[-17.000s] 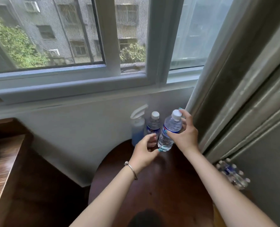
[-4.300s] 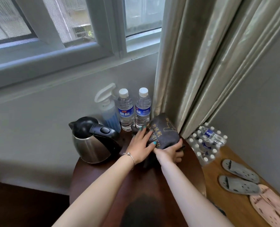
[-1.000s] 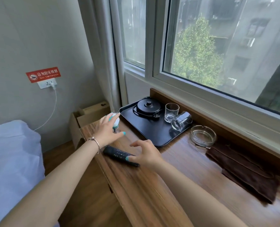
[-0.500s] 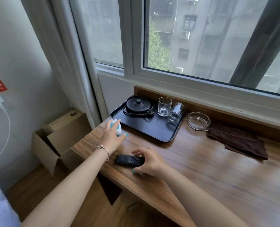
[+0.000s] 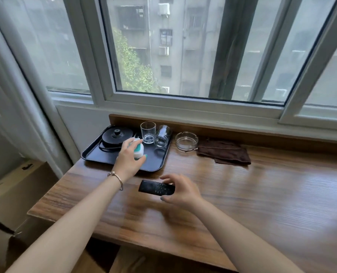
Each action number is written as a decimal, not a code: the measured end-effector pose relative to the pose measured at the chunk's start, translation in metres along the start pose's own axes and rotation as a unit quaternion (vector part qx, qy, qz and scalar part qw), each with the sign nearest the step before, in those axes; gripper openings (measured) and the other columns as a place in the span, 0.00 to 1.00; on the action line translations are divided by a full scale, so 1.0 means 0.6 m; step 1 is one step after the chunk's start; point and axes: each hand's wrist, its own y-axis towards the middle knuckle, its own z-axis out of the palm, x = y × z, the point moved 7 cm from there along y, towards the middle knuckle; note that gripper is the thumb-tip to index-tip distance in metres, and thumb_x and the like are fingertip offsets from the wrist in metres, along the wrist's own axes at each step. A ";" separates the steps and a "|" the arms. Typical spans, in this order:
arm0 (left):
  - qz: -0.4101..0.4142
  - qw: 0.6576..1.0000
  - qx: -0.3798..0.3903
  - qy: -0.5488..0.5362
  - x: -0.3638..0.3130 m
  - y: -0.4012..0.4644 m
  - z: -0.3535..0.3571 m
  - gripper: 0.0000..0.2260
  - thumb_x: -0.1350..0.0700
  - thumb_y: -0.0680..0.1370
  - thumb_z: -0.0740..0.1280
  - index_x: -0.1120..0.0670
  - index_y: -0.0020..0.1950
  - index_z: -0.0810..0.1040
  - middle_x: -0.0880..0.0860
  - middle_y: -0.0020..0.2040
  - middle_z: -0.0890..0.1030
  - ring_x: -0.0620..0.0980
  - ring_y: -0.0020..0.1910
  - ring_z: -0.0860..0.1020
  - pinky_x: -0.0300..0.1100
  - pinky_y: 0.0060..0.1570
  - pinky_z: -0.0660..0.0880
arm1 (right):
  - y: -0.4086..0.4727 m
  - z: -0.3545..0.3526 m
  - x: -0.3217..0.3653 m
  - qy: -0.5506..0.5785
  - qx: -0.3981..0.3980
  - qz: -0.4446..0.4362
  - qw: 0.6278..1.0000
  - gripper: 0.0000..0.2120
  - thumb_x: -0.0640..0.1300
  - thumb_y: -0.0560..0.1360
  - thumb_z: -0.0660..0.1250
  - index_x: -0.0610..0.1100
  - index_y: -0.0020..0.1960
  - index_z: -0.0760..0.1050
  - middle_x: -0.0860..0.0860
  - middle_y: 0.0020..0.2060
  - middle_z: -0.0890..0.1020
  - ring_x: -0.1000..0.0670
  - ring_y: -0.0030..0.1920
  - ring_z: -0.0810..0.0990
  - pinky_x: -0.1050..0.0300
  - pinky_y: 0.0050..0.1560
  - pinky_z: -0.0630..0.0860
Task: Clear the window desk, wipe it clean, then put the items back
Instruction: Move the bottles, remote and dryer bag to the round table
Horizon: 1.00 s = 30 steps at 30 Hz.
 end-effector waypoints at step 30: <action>0.234 0.944 0.204 -0.109 -0.889 -0.171 0.621 0.27 0.58 0.71 0.73 0.55 0.70 0.71 0.55 0.67 0.67 0.52 0.65 0.70 0.44 0.65 0.68 | -0.547 -0.575 -0.635 0.001 -0.235 0.267 0.935 0.26 0.51 0.64 0.76 0.60 0.61 0.76 0.61 0.54 0.83 0.58 0.54 0.80 0.57 0.51 0.77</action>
